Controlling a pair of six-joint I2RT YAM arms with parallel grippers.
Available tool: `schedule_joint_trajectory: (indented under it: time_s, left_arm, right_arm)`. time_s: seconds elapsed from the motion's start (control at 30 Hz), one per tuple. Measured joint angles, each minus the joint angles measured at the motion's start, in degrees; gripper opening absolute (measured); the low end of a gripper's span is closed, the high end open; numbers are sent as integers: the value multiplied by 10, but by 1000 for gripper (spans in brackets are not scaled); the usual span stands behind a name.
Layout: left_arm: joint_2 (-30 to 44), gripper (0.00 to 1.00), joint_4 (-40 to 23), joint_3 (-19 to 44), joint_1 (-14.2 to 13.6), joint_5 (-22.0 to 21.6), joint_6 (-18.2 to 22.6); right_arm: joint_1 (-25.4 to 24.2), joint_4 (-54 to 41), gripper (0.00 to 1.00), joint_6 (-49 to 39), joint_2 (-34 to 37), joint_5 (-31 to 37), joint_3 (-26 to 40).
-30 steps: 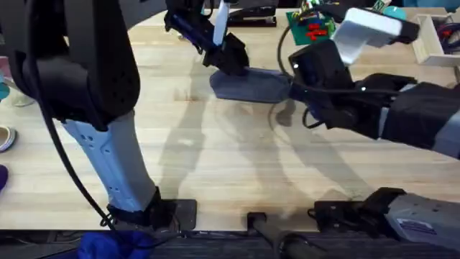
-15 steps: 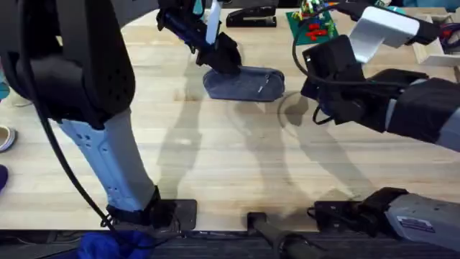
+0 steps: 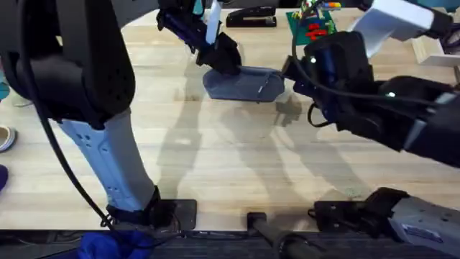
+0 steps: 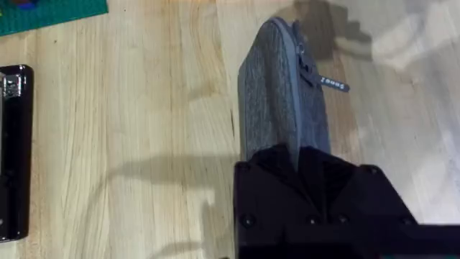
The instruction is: Unzip the bag, pick up the pens from the table one at a time and place them inside, then zip the bag closed.
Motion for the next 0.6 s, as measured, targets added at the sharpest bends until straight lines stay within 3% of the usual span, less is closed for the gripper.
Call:
schedule_joint_trajectory:
  time_s: [0.07, 0.1, 0.37, 0.6]
  left_arm:
    - [0, 42, 0, 0, 0, 0, 0]
    - [0, 42, 0, 0, 0, -1, 0]
    - [0, 42, 0, 0, 0, -1, 0]
    - [0, 42, 0, 0, 0, -1, 0]
  right_arm:
    - [15, 0, 963, -3, -15, 0, 0]
    - [22, 0, 986, -3, -19, 0, 0]
    - [88, 1, 995, 15, -23, -2, 0]
    - [100, 0, 995, 54, -23, -6, 0]
